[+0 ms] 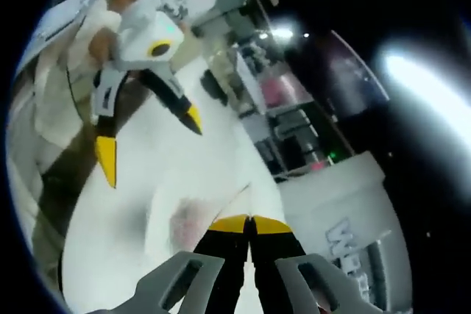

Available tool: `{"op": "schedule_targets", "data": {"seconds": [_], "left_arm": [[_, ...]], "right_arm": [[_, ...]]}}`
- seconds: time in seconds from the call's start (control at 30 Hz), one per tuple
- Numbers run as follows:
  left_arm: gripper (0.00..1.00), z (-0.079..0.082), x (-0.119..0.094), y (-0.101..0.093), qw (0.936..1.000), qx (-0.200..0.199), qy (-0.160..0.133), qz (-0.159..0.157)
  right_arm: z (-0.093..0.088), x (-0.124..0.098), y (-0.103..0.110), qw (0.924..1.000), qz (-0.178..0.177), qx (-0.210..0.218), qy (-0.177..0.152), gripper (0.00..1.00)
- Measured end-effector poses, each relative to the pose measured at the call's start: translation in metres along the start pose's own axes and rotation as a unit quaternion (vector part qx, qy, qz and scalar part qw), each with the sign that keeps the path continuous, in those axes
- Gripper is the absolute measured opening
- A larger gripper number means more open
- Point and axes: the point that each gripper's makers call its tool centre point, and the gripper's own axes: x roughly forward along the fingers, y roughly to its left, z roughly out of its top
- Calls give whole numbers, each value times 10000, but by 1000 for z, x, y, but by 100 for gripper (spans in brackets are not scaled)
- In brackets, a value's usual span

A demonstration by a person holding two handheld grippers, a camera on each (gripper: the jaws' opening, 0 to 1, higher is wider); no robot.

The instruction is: Open the resealable bag by pulling the two sides of the seal apart until the entire bag opening is separated and visibly accessible.

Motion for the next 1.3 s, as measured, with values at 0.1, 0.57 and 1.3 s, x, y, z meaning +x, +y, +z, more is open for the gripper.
{"op": "schedule_targets", "data": {"seconds": [0.1,0.57,1.3], "left_arm": [[100,0,0,0,10000,-8,-5,3],[100,1,-2,3,10000,-35,-43,47],[100,3,-1,4,10000,-28,-65,70]], "right_arm": [[-1,1,-5,9996,-94,-274,46,0],[-12,11,-12,9923,-283,-1165,314,0],[-28,26,-28,9869,-296,-1476,575,0]]}}
